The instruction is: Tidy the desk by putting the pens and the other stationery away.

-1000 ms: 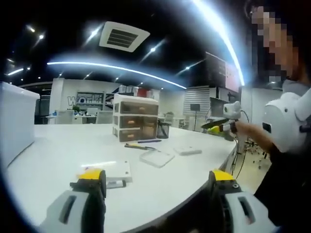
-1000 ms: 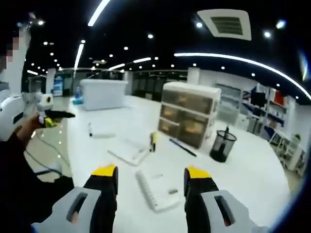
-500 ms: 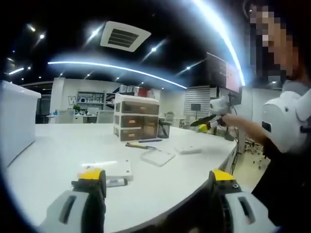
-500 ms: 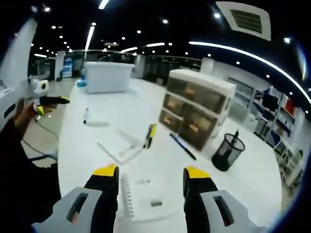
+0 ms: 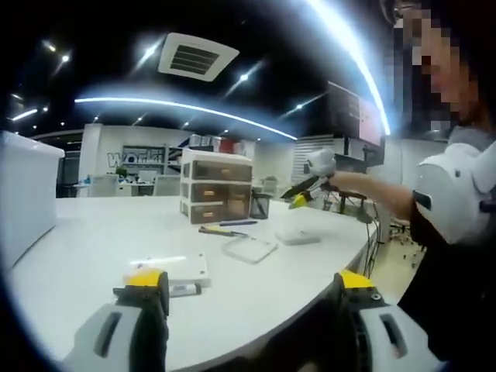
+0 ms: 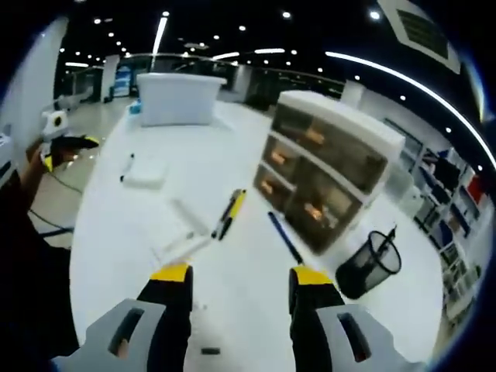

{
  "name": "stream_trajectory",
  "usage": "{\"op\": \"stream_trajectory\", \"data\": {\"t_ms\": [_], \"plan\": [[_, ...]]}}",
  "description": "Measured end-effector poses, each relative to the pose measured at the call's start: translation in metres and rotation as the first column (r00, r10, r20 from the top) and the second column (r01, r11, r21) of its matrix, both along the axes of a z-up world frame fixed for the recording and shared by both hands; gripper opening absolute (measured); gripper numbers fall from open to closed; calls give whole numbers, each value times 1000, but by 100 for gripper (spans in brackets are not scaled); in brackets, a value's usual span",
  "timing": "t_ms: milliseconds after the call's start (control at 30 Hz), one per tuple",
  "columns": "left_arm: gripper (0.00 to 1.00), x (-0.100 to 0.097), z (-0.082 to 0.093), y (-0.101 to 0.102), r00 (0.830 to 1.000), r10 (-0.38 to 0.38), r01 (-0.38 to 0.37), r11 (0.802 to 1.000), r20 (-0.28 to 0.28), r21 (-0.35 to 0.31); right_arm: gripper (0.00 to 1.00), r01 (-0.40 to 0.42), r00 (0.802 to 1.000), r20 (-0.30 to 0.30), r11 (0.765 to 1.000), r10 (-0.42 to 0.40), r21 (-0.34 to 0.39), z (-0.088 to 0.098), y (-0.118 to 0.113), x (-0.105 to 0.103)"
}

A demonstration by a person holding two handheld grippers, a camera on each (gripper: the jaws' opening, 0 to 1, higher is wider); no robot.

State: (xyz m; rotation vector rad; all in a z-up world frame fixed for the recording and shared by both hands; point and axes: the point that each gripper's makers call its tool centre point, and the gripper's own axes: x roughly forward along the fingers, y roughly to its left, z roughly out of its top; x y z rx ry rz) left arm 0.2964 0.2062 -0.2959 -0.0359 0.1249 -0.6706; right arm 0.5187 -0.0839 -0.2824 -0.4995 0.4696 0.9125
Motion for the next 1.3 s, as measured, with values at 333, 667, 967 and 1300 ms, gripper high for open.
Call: {"op": "stream_trajectory", "data": {"t_ms": [333, 667, 967, 1300], "plan": [[86, -1, 2, 3, 1000, 11, -11, 1000, 4, -2, 46, -17, 997, -79, 1000, 15, -13, -9, 18, 36], [86, -2, 0, 7, 1000, 18, -18, 1000, -3, 0, 44, -11, 993, -117, 998, 3, -66, -31, 33, 67], [86, -3, -2, 8, 1000, 27, -27, 1000, -5, -1, 43, -18, 986, -169, 992, -4, -129, -58, 46, 85], [86, -4, -8, 13, 999, 47, -47, 999, -18, 2, 42, 18, 975, -219, 994, -41, -107, -83, 54, 101]]}}
